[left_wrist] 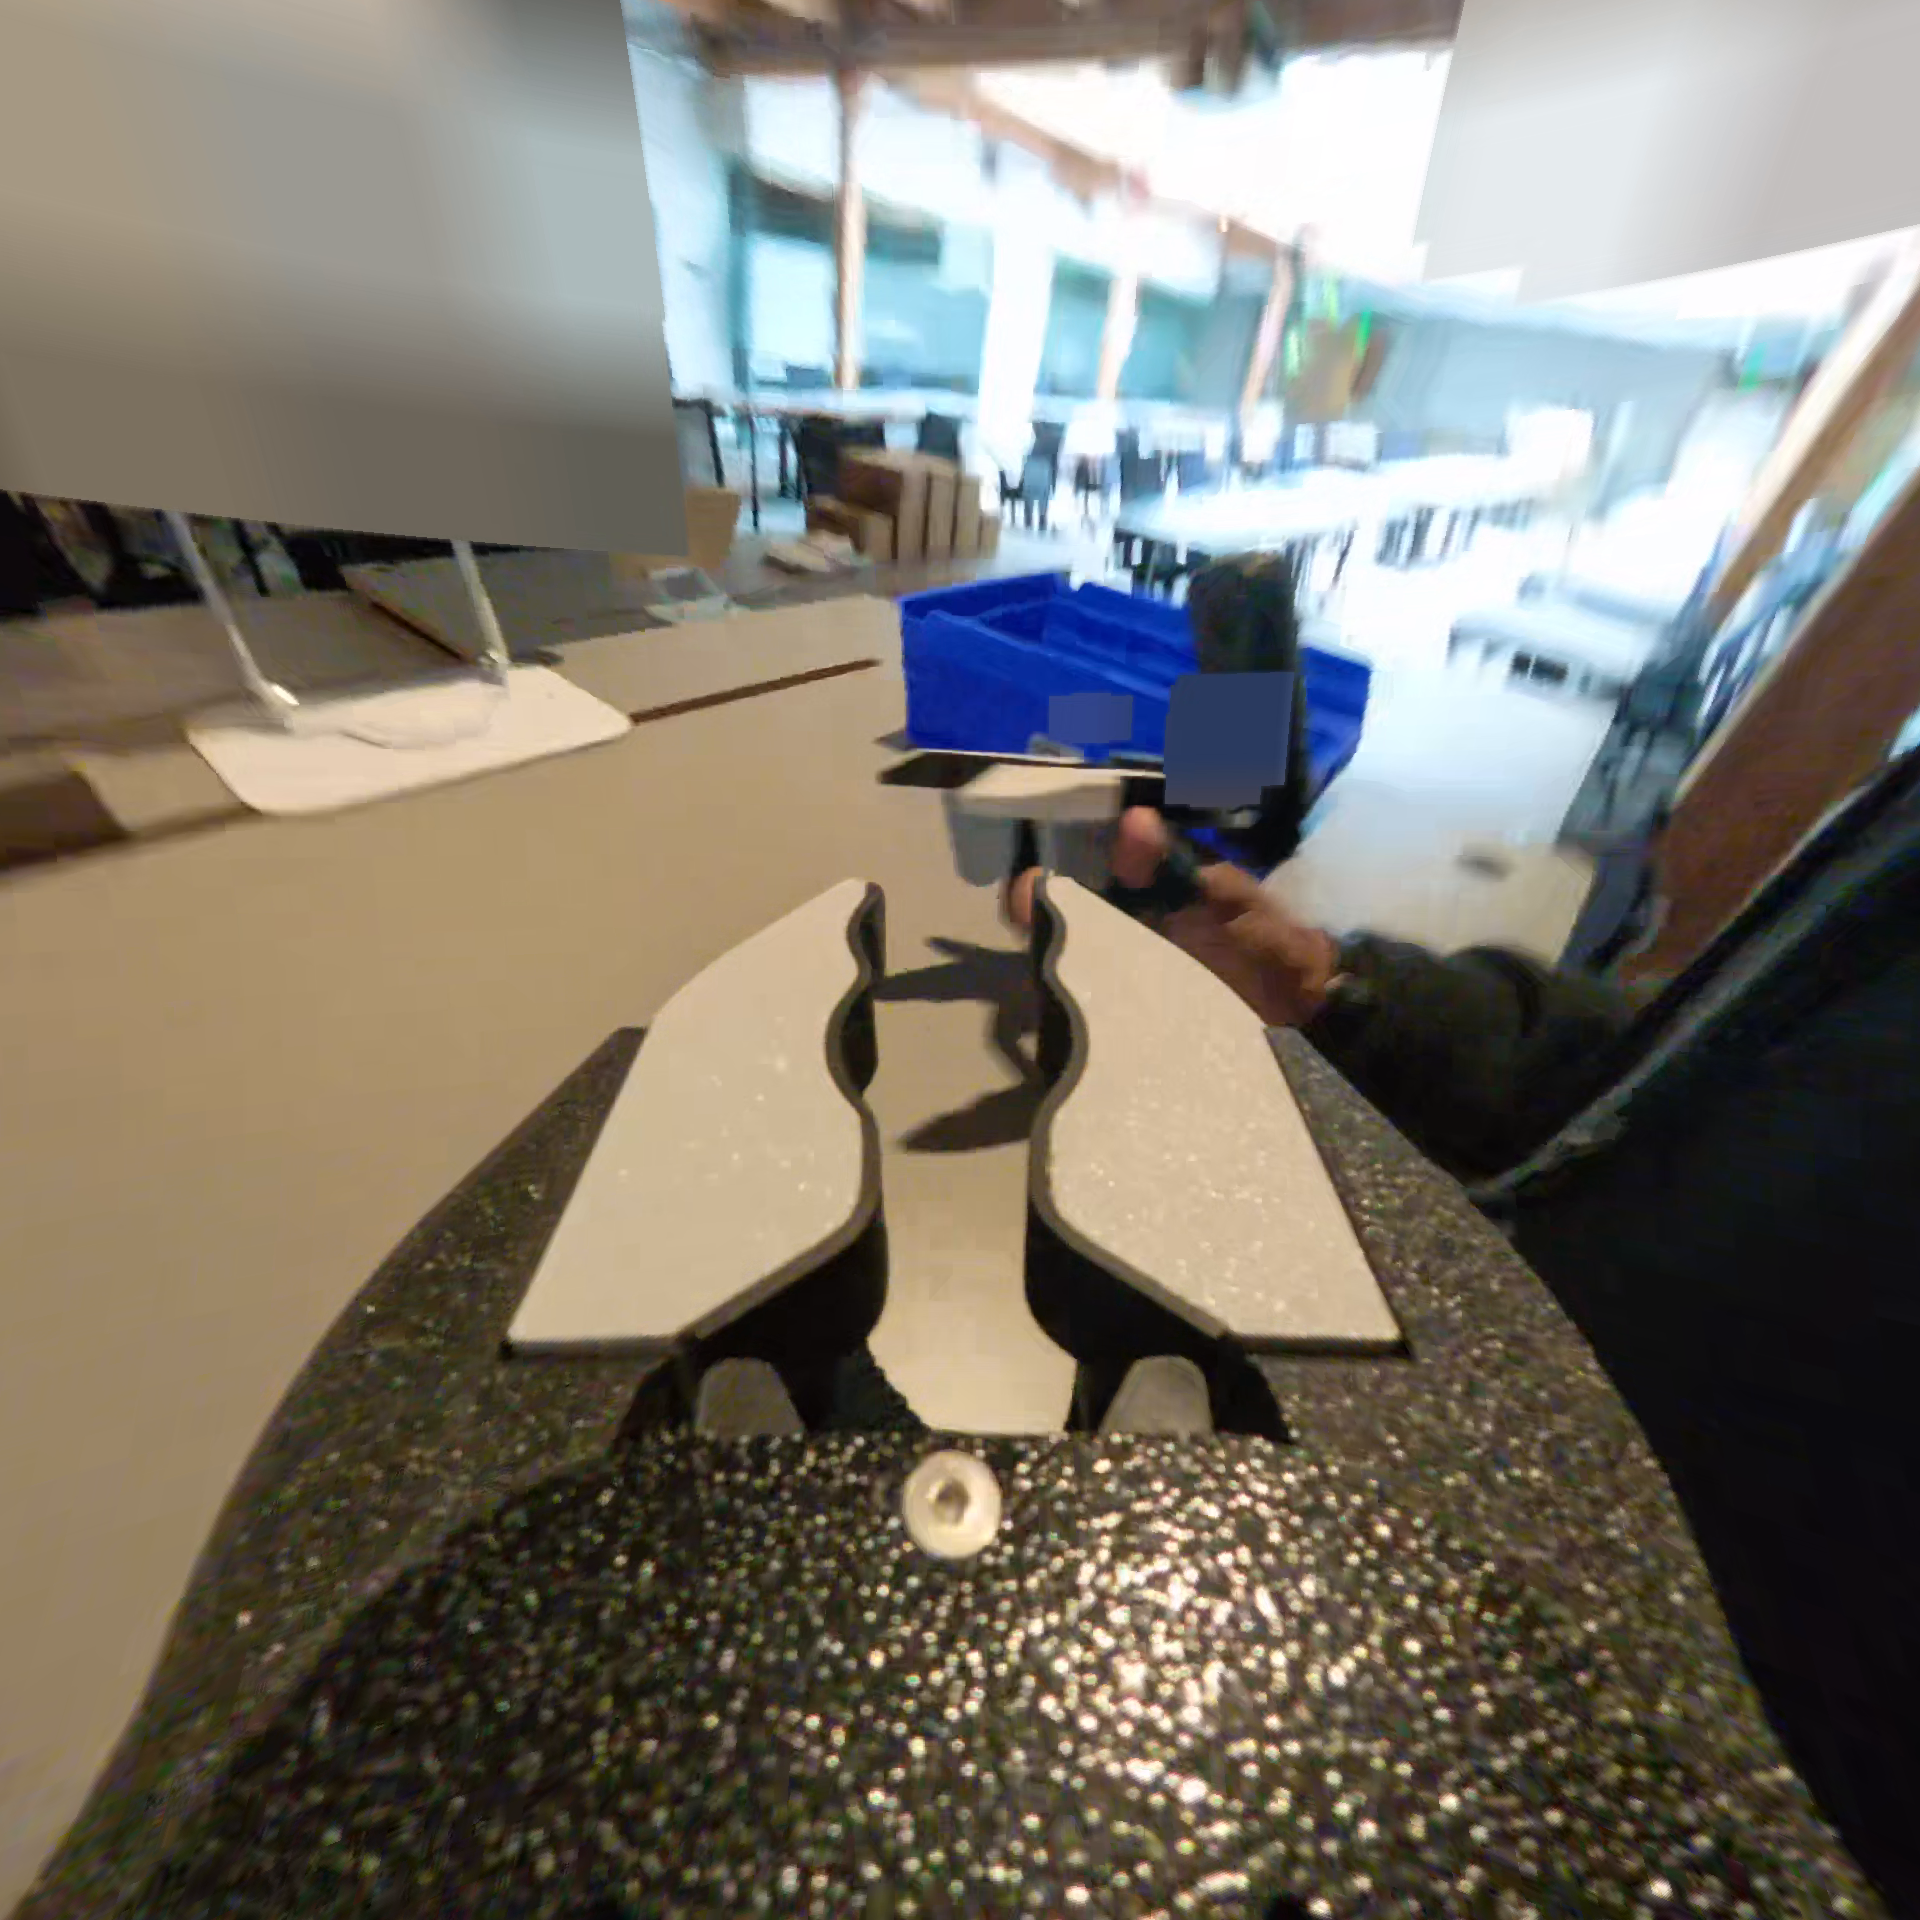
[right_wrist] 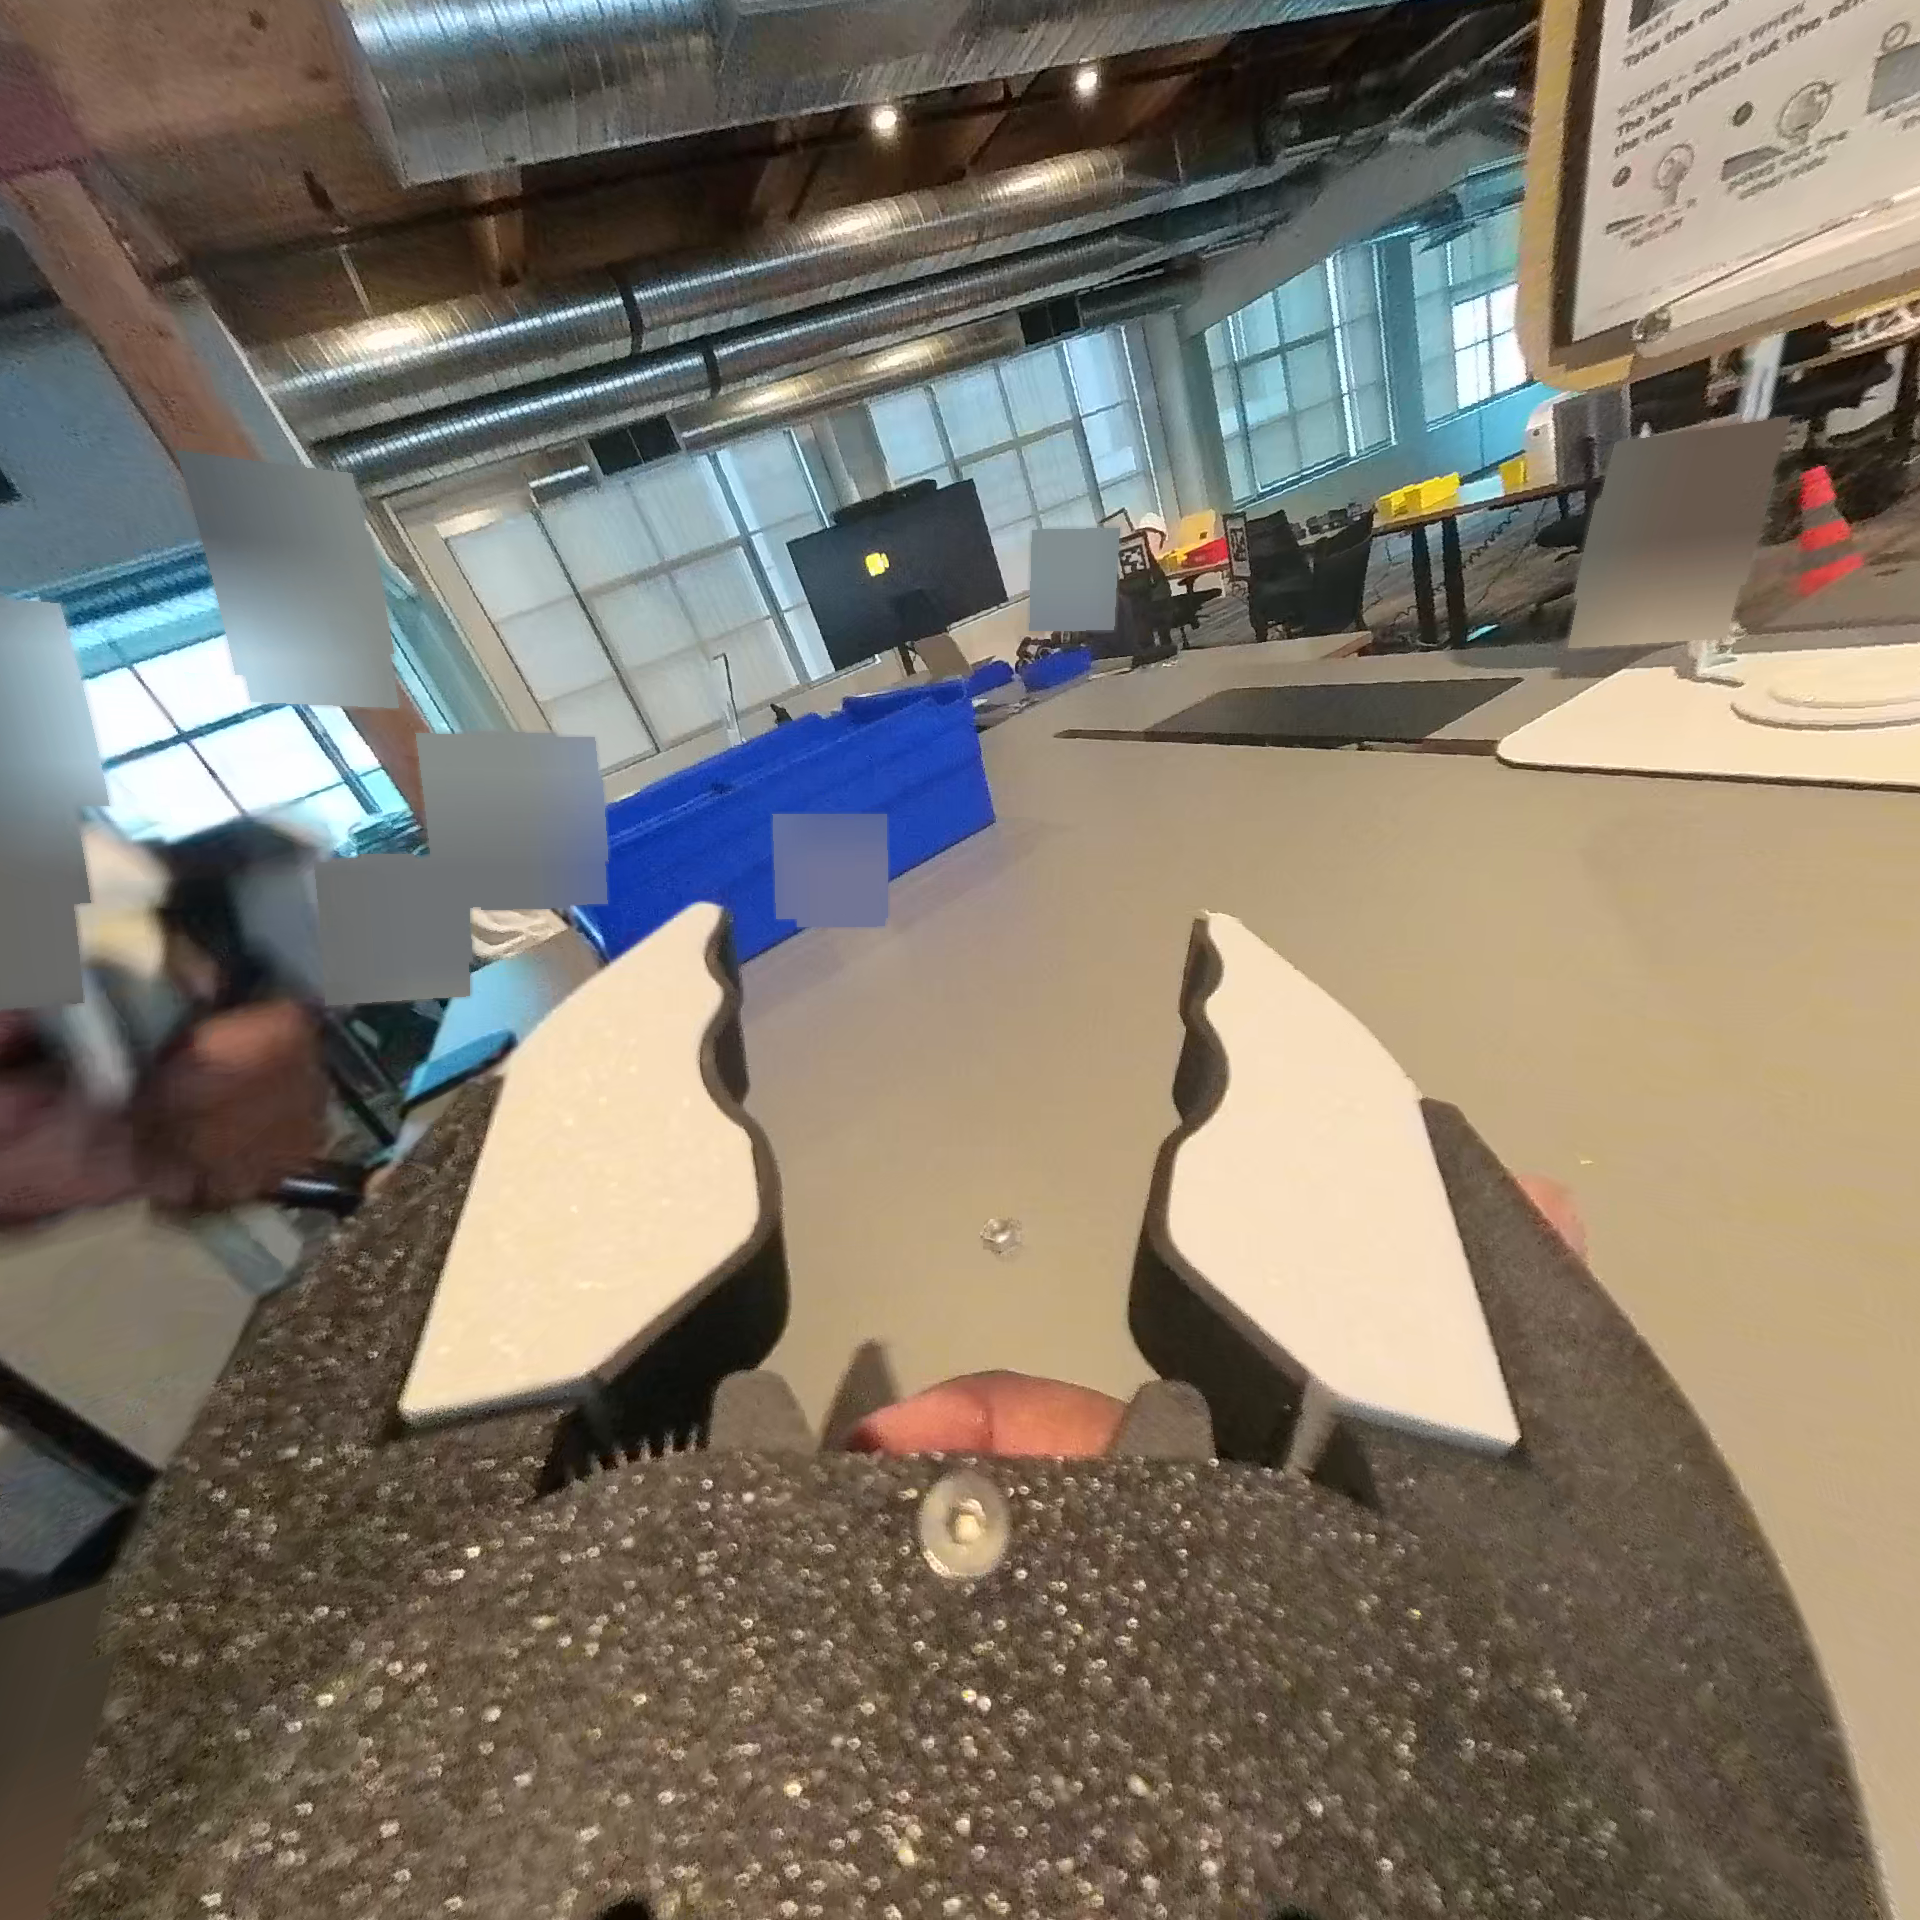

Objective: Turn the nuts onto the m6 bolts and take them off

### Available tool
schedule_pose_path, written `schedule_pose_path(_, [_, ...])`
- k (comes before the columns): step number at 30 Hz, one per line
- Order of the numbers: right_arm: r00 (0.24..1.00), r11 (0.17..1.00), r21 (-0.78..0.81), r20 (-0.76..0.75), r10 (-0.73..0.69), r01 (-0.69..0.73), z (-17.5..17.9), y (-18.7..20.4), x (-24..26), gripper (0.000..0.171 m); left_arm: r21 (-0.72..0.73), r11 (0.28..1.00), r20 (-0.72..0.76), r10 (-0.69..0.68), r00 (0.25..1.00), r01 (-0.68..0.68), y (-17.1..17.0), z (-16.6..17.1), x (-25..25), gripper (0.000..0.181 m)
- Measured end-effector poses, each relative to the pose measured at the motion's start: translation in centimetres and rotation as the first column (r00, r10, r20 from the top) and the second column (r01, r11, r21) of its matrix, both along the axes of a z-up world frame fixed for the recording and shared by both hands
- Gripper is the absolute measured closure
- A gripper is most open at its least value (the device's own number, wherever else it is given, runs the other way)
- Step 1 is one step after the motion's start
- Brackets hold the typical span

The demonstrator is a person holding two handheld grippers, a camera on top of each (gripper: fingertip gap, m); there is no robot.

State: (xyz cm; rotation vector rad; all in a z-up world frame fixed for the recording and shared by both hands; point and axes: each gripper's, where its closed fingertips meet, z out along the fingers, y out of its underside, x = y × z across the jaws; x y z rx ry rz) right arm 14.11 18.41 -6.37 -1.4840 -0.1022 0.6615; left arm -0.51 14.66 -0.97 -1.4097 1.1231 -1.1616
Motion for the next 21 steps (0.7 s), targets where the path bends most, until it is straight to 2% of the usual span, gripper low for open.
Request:
schedule_pose_path(1, [1.000, 1.000, 0.005, 0.008, 0.000, 0.000, 0.0, 0.0, -0.1, 0.089, 0.064, 0.997, -0.081, -0.027, 0.996, 0.032, 2.3, 1.3, -0.6, 0.155])
schedule_pose_path(4, [0.999, 0.999, 0.032, 0.033, 0.012, -0.013, 0.1, 0.0, -0.5, 0.090, 0.111, 0.983, -0.327, -0.106, 0.939, 0.150, 9.8, 4.2, -3.1, 0.155])
schedule_pose_path(7, [0.997, 0.997, 0.058, 0.070, 0.040, -0.044, 0.5, 0.0, -1.2, 0.092, 0.350, 0.924, -0.516, 0.054, 0.855, 0.152, 20.0, 5.0, -7.0, 0.156])
schedule_pose_path(10, [0.991, 0.997, 0.054, 0.130, 0.040, -0.047, 0.2, 0.1, -1.7, 0.092, 0.301, 0.940, -0.751, 0.127, 0.648, 0.164, 28.7, 0.9, -12.1, 0.150])
schedule_pose_path(12, [0.989, 0.998, 0.043, 0.146, 0.033, -0.040, -0.2, 0.2, -2.0, 0.092, 0.255, 0.959, -0.832, 0.150, 0.535, 0.126, 33.1, -2.5, -14.8, 0.148])
schedule_pose_path(14, [0.987, 0.999, 0.031, 0.157, 0.034, -0.040, -0.5, 0.3, -2.2, 0.092, 0.159, 0.981, -0.895, 0.097, 0.436, 0.109, 35.4, -6.4, -16.6, 0.145])
schedule_pose_path(17, [0.982, 0.999, 0.007, 0.183, 0.044, -0.046, -1.0, 0.4, -2.7, 0.093, 0.071, 0.987, -0.932, 0.013, 0.362, 0.147, 36.9, -10.7, -17.5, 0.142])
schedule_pose_path(19, [0.977, 0.998, -0.018, 0.204, 0.058, -0.056, -1.4, 0.6, -3.2, 0.094, 0.049, 0.977, -0.940, -0.026, 0.341, 0.209, 37.3, -12.4, -17.4, 0.141])
schedule_pose_path(21, [0.971, 0.997, -0.053, 0.229, 0.072, -0.061, -2.1, 0.9, -3.7, 0.094, 0.028, 0.974, -0.933, -0.056, 0.356, 0.225, 37.9, -13.2, -16.9, 0.141])
